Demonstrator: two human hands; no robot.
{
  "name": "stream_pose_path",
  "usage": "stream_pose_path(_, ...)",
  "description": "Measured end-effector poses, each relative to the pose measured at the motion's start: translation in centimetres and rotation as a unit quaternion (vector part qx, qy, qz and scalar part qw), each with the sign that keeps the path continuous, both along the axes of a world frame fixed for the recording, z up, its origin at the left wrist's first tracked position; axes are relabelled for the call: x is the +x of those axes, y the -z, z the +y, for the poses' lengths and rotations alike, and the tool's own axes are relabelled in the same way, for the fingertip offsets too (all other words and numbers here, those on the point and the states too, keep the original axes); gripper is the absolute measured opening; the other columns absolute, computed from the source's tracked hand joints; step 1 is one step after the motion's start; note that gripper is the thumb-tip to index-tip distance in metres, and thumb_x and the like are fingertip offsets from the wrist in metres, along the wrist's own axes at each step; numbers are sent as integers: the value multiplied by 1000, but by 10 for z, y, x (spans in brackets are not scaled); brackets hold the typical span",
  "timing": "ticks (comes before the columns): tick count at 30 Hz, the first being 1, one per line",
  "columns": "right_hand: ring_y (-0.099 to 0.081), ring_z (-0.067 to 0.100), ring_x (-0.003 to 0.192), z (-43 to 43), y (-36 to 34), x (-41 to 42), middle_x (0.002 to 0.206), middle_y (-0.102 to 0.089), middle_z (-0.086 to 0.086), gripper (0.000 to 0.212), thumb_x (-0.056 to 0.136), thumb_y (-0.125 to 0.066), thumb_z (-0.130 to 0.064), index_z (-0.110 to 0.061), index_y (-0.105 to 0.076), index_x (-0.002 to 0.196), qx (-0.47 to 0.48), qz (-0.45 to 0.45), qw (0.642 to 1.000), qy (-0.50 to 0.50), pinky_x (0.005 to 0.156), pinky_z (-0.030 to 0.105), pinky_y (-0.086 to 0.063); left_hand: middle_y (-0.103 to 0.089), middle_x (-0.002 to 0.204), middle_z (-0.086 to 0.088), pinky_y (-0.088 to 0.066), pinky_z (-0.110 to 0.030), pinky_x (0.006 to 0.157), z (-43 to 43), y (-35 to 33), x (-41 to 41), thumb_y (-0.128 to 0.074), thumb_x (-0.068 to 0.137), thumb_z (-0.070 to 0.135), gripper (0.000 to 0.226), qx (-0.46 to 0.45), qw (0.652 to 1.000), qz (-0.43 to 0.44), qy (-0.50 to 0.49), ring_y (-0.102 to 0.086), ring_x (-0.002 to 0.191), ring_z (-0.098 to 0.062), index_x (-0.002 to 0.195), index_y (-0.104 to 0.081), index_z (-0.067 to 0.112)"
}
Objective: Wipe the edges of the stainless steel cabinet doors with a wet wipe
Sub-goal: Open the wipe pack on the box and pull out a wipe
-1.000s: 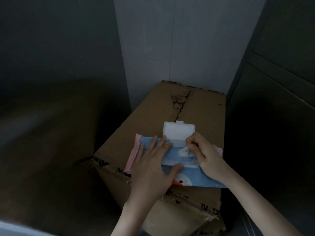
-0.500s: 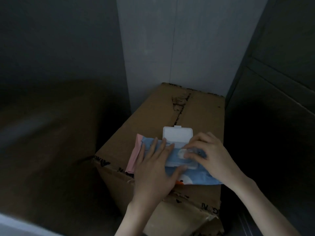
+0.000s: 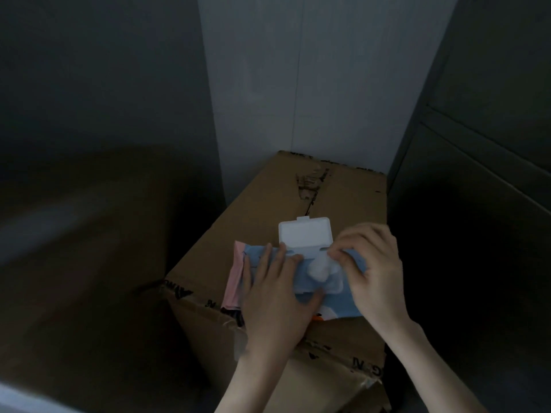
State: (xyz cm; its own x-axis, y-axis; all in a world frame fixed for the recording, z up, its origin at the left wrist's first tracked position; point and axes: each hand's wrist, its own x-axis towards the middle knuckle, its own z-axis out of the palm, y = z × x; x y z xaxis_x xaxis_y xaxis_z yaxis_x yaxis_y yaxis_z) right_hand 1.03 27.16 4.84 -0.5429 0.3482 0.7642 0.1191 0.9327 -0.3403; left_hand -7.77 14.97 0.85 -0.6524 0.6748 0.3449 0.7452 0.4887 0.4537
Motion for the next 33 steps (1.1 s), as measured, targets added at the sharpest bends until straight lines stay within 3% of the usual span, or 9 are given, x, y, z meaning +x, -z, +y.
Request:
stream_pose_path(6, -60, 17, 82, 2, -6, 8, 85, -61, 6, 8, 83, -62, -9, -4, -67, 79, -55, 60, 996, -18, 70, 34, -52, -25, 158, 15, 13, -21, 106, 0, -1, 0, -55, 81, 68, 64, 26, 999, -16, 16, -8, 148, -6, 137, -44, 38)
stream_pose_path(9, -58, 13, 83, 3, -6, 12, 87, -60, 8, 17, 86, -56, -16, -2, -66, 81, -76, 98, 992, -3, 72, 27, -51, -25, 157, 17, 18, -16, 103, 3, -1, 2, -54, 82, 69, 61, 36, 999, -17, 28, -8, 148, -4, 135, -43, 41)
stream_pose_path(15, -57, 15, 83, -5, -4, 19, 88, -59, 9, 20, 88, -53, -15, -1, -65, 83, -75, 147, 986, 32, 76, 22, -49, -36, 154, 9, 1, -25, 108, 4, -2, 3, -62, 82, 61, 58, 56, 998, -13, 31, -19, 147, -12, 131, -53, 32)
stream_pose_path(25, -56, 16, 83, -9, -11, 15, 90, -56, 11, 17, 89, -53, -9, 2, -64, 83, -32, 165, 985, 46, 74, 25, -49, -33, 154, 14, 9, -15, 102, 4, 1, 1, -60, 81, 63, 61, 51, 998, -24, 34, -15, 147, -6, 135, -48, 35)
stream_pose_path(33, -54, 13, 83, -1, -20, 12, 91, -56, 15, 13, 89, -54, -4, 2, -65, 83, -16, 162, 986, 48, 74, 20, -47, -32, 154, 14, 9, -16, 101, 6, 2, -1, -58, 81, 64, 60, 38, 999, -28, 26, -15, 146, -6, 134, -48, 37)
